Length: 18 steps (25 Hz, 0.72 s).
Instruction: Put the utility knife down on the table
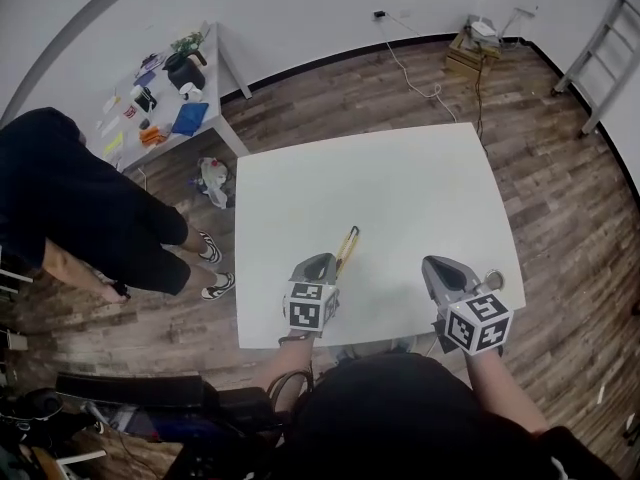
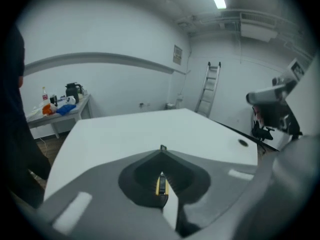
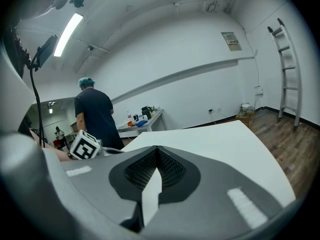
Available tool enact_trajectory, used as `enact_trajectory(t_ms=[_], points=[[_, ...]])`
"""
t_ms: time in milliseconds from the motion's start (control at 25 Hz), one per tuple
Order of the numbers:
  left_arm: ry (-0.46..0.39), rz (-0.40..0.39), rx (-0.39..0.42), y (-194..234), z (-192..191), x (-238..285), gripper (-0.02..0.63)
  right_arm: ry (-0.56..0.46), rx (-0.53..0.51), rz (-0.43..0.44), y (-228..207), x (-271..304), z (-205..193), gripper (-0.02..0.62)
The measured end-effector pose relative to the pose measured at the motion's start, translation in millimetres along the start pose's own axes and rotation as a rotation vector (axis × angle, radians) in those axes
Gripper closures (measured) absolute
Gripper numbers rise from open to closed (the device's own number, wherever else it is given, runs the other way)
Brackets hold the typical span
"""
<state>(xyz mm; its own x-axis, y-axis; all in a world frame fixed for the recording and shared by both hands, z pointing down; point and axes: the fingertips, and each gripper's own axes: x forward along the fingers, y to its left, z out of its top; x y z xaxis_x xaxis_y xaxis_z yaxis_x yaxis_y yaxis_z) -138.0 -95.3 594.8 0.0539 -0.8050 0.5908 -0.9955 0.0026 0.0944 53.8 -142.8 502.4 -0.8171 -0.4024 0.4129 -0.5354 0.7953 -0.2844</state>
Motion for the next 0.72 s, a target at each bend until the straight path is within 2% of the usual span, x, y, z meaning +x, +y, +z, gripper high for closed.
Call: enact_trajectory(t_ms=[120,240,320,480,720], points=[[-0.148,0.008,-0.019,5,35,-58,0.606,-0.001,-0.006,0.023,7,8,2,0.569],[-0.276,0.145,0.011,21,64,-117,0.606,-0.006,-0.044,0.044,19,21,8,0.571],[-0.327,0.207,0.008,29,72,-141,0.606,0.003,-0.085,0.043,27,30,10,0.572],[-0.340,0.237,-0.040,35,67,-154,0.606,0.009,-0.100,0.056,39,45,15,0.572],[-0.332,0.222,-0.042,35,53,-154,0.606,0.001,-0.118,0.100,54,58,13,0.572]])
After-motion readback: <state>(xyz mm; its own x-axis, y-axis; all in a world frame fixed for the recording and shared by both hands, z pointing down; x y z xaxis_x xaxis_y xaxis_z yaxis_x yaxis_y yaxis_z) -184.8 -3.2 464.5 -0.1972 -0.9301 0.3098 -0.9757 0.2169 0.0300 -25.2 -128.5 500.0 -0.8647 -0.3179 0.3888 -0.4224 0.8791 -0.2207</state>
